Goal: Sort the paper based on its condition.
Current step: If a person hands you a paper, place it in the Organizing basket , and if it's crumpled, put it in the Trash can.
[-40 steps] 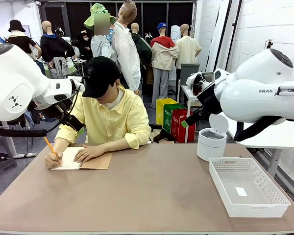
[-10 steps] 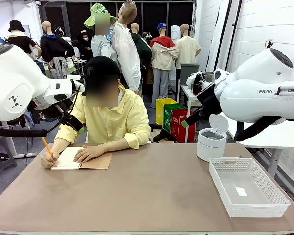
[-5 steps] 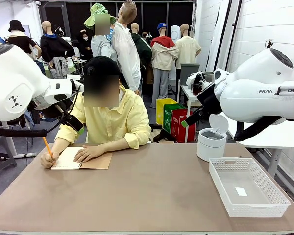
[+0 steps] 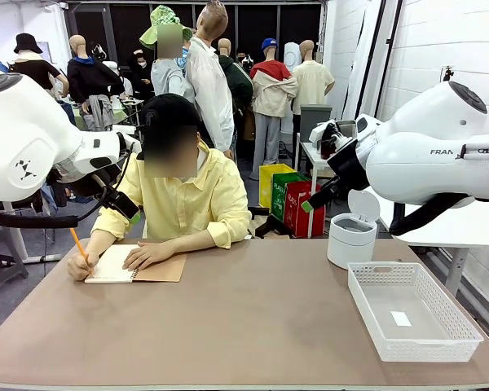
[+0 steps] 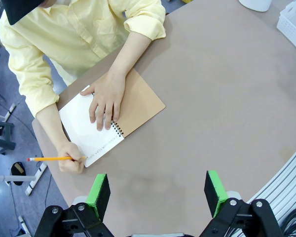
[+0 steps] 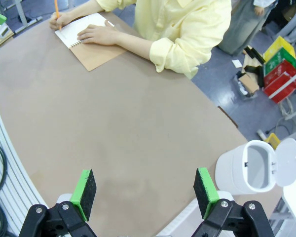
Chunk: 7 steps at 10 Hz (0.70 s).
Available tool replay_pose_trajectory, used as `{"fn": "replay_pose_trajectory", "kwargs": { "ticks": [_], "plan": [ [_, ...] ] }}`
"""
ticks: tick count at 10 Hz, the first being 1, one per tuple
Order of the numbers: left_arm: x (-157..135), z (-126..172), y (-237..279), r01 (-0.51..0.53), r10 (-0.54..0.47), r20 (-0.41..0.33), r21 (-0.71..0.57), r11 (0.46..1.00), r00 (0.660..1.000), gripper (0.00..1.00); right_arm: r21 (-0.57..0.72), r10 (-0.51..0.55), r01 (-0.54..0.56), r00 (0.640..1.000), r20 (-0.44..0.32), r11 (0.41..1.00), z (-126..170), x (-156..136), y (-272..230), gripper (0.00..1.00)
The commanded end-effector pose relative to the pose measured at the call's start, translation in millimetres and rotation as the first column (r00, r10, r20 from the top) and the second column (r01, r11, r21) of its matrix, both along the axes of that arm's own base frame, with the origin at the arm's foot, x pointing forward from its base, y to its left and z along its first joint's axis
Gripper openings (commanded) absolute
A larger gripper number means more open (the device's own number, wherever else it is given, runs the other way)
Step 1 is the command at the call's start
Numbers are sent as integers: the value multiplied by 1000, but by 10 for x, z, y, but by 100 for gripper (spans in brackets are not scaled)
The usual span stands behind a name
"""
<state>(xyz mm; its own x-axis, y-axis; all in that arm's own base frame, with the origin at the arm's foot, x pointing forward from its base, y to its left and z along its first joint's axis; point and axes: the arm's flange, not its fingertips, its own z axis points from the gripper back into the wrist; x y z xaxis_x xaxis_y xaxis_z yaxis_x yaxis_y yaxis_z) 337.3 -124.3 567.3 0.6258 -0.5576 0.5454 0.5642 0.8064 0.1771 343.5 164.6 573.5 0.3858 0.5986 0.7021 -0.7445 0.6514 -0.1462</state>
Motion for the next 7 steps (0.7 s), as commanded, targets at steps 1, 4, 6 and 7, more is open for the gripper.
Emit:
{"fn": "replay_pose_trajectory", "kwargs": {
  "ticks": [1,4,6,7],
  "plan": [
    [-1,4,2,1,-1,2,2,1000,1000,100,-2,2,-2,1000,-4,1000,-5,-1,-3,100],
    [-1,4,2,1,-1,2,2,1000,1000,100,-2,2,-2,1000,-4,1000,-5,-1,-3,100],
    [-1,4,2,1,-1,2,2,1000,1000,100,-2,2,-2,1000,-4,1000,-5,-1,-3,100],
    [-1,4,2,1,-1,2,2,1000,1000,100,-2,2,-2,1000,-4,1000,-5,-1,-3,100]
  ]
}}
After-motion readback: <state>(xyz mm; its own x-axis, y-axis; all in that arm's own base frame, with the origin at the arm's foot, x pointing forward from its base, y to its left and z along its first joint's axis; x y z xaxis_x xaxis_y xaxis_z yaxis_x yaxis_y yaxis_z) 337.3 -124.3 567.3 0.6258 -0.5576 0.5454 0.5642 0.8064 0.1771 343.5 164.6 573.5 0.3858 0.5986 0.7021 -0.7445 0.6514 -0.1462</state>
